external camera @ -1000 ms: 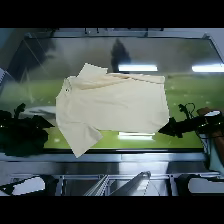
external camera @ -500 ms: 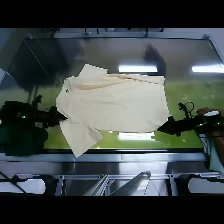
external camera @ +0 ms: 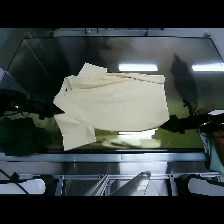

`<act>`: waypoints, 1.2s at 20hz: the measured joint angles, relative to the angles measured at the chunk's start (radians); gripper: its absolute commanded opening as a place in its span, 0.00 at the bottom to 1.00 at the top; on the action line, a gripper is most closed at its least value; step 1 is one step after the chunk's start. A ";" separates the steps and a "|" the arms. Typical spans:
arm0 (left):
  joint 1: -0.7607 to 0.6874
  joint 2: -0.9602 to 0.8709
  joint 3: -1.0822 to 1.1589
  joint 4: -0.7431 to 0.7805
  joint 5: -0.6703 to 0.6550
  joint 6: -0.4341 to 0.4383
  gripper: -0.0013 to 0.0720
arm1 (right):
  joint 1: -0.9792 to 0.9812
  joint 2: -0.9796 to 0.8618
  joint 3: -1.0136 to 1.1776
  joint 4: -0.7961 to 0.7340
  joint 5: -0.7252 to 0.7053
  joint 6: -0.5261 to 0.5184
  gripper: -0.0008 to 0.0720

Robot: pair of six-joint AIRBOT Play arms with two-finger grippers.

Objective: Fold the shirts.

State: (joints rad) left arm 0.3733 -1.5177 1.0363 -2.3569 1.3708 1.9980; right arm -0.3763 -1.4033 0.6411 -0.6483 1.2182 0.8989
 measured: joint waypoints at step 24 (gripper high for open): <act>0.042 -0.115 -0.030 -0.019 0.099 0.124 0.04 | -0.002 -0.074 0.005 -0.035 -0.034 0.174 0.80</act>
State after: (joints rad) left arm 0.4149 -1.6329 1.0061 -2.3756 1.4700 2.1220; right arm -0.3779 -1.4769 0.6460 -0.6838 1.1839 1.0725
